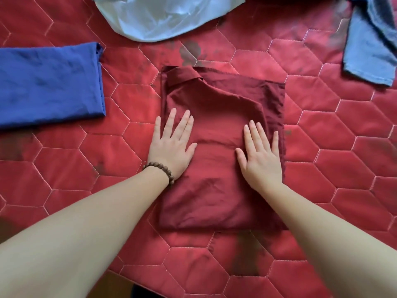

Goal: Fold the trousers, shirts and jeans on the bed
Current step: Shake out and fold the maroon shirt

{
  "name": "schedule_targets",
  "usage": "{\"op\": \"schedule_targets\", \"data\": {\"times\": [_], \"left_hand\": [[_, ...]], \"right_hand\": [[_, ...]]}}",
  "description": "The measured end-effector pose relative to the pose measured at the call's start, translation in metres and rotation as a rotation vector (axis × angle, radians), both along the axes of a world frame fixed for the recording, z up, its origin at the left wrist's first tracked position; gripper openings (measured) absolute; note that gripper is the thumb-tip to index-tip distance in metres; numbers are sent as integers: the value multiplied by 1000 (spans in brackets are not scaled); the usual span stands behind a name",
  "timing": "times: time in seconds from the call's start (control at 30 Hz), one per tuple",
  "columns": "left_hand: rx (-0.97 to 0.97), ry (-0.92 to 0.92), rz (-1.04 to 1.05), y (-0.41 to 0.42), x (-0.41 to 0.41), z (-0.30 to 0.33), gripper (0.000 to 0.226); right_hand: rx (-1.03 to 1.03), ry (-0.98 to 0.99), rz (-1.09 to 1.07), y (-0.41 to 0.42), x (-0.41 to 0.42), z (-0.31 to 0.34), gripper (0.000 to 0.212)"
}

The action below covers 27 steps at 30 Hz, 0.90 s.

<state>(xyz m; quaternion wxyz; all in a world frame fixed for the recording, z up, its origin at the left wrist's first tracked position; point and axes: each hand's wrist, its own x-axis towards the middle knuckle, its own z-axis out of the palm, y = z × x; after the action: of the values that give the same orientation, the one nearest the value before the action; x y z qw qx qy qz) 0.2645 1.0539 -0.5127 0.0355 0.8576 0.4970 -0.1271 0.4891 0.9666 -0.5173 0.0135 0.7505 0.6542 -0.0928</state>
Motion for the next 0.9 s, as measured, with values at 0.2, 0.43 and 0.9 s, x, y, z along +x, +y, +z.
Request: {"op": "schedule_targets", "data": {"times": [0.2, 0.43, 0.9], "left_hand": [[-56, -115, -124, -72, 21, 3, 69], [-121, -124, -136, -98, -25, 1, 67], [-17, -166, -365, -42, -79, 25, 73]], "right_hand": [[63, 89, 204, -50, -44, 4, 56], [-73, 28, 155, -86, -25, 5, 65], [-156, -110, 454, -76, 79, 52, 94]]}}
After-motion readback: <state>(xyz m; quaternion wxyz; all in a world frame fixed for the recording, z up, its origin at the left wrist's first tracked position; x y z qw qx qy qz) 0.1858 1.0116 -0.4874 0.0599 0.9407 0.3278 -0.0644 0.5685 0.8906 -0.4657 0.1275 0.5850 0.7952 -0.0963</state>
